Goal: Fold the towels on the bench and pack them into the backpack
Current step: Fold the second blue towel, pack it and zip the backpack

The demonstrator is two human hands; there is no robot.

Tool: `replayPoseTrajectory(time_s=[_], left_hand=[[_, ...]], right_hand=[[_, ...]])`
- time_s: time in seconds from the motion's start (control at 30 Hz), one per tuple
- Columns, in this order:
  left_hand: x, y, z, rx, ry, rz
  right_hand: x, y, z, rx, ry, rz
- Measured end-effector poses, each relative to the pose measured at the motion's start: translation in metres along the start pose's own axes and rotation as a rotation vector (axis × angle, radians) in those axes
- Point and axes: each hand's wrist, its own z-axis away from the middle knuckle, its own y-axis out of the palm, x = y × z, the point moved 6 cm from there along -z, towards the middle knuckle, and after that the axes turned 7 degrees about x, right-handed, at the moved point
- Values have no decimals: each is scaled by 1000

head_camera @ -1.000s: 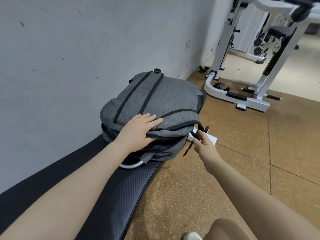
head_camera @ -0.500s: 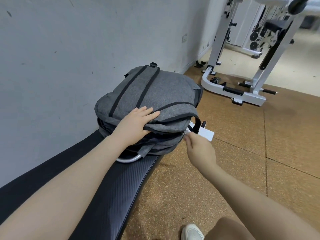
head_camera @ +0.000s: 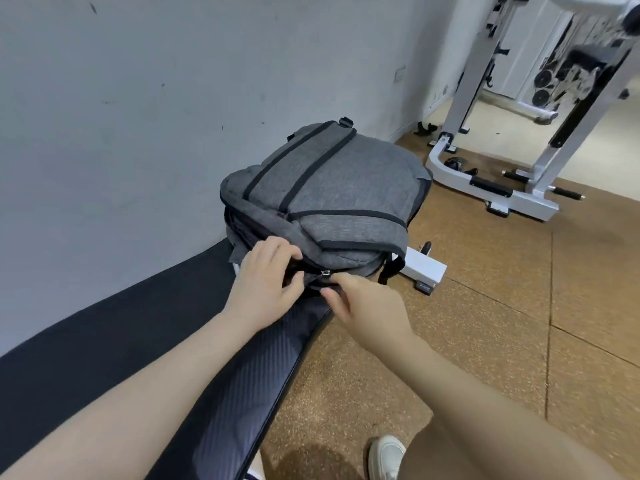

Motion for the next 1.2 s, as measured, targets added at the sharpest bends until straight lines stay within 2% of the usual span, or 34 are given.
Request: replayPoseTrajectory(time_s=[0.07,0.1,0.17,0.3,0.4,0.47,0.53,0.63,0.7,0.77,0.87,0.97,1.1,1.2], left_hand=[[0,17,5,149,-251,145],[-1,30,7,247,-335,177],[-6,52,6,335,-407,229],[-10,68,-1,227,-529,448],[-14,70,0,203,-540,573],[-13,64,4,181,-501,547],[-11,53,7,154,-415,371],[-6,33,8,131,-311,-57],[6,26,9,149,-332,-194],[20,22,12,165,-377,-236],[50,12,16,119,-514,-205],[82,-1,14,41,-705,-24],[86,-4,2,70,-631,147],[94,-11,0,145,-560,183]], right_hand=[[-10,-23,1,-275,-178,56],[-18,-26,0,-341,-219,106],[-31,-17,-11,-254,-227,197],[-30,1,-32,-42,-270,308],[-25,1,-42,-32,-279,407],[-24,0,-47,-48,-321,445],[-24,1,-49,-53,-384,461],[-26,1,-48,-22,-455,430],[-30,-2,-47,7,-457,478],[-33,-5,-45,10,-475,510],[-33,-6,-43,67,-467,504],[-31,-4,-44,145,-429,495],[-18,-18,-51,243,-359,364],[18,-40,-71,135,-318,149]])
